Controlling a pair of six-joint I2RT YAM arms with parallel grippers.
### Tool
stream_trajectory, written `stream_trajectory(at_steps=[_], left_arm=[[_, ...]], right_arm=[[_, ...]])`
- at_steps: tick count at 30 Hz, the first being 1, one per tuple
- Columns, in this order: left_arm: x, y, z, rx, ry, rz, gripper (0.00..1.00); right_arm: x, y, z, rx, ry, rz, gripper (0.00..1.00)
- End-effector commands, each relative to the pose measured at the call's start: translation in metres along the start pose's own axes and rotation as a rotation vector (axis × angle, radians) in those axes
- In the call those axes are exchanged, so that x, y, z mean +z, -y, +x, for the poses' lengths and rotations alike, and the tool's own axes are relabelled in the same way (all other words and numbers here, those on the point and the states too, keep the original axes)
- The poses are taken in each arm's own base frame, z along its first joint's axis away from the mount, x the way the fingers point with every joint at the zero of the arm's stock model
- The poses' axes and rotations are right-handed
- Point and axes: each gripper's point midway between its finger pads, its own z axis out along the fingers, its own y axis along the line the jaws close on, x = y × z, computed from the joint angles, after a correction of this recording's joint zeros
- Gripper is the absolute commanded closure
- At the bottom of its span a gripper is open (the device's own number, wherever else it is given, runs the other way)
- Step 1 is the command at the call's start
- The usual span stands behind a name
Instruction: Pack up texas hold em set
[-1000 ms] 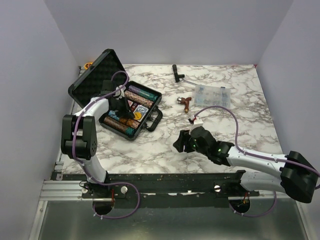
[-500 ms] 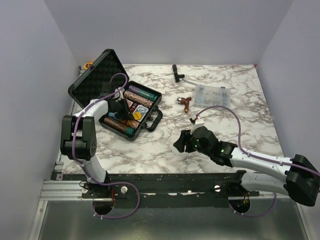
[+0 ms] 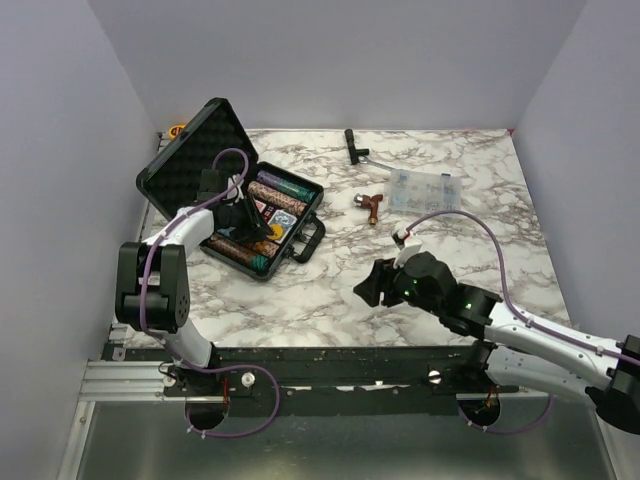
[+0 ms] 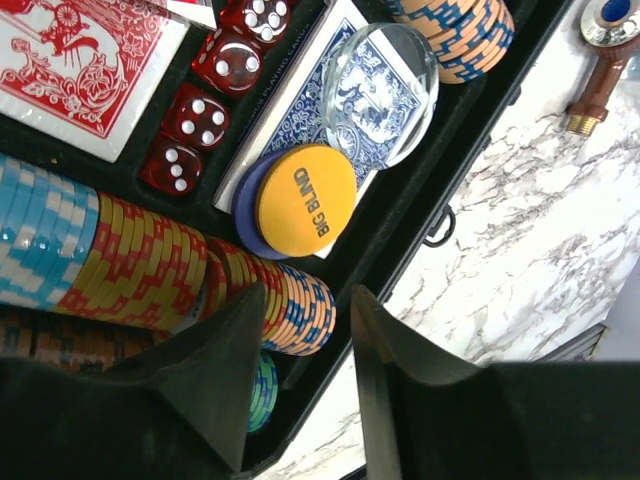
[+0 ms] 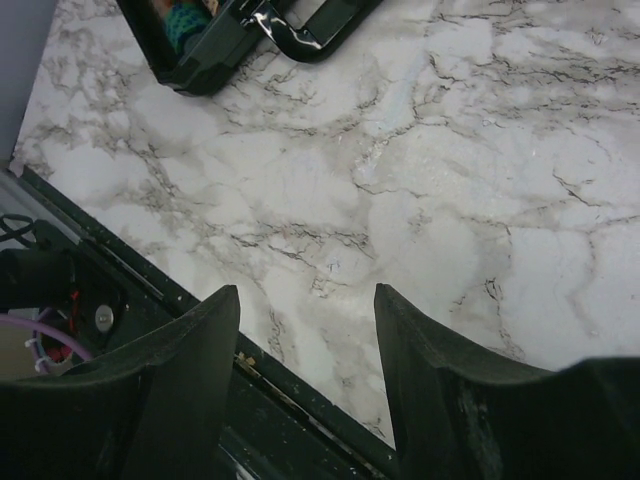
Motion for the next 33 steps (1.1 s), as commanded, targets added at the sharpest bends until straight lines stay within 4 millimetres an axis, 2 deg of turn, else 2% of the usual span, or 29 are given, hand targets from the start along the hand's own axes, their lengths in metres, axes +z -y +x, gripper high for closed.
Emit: stream_trajectory(at_steps=[1,4,9,13,15,17,19,21,23,24,26,29,33], left_arm=[[-0.02,-0.003,0.01,0.004,0.033,-0.02,0.54],[-0.034,0.012,0.012,0.05,0.037,0.039,0.48],[-0.047,0.015,0.006,0.069,0.07,0.015,0.47],[-0.045,-0.004,-0.001,0.059,0.075,-0.099,0.59],[-0.04,-0.013,0.0,0.065,0.059,-0.149,0.69],[-0.035,-0.016,0.004,0.081,0.034,-0.164,0.78],[-0.03,-0.018,0.006,0.104,0.017,-0.184,0.82],[-0.027,-0.017,0.006,0.134,0.002,-0.207,0.8],[-0.024,-0.018,0.005,0.175,-0.001,-0.262,0.71],[-0.024,-0.019,0.005,0.2,0.004,-0.297,0.7],[-0.024,-0.021,0.005,0.229,0.011,-0.349,0.7],[-0.025,-0.024,0.005,0.249,0.022,-0.407,0.76],[-0.031,-0.028,0.001,0.276,0.043,-0.479,0.77]], right_arm=[[-0.015,0.0,-0.006,-0.001,0.003,0.007,0.41],[-0.012,0.004,-0.005,0.002,0.009,0.021,0.41],[0.001,-0.002,0.003,0.019,-0.023,-0.003,0.41],[0.011,-0.007,0.009,0.022,-0.059,-0.02,0.41],[0.014,-0.008,0.01,0.019,-0.065,-0.024,0.41],[0.017,-0.008,0.012,0.015,-0.067,-0.028,0.41],[0.019,-0.008,0.013,0.01,-0.078,-0.021,0.42],[0.019,-0.007,0.012,0.007,-0.079,-0.014,0.42],[0.018,-0.005,0.011,0.008,-0.069,-0.009,0.42],[0.017,-0.005,0.011,0.009,-0.066,-0.007,0.42],[0.016,-0.004,0.012,0.015,-0.064,-0.007,0.42],[0.015,-0.003,0.013,0.021,-0.063,-0.008,0.42],[0.015,-0.003,0.013,0.015,-0.063,-0.009,0.42]])
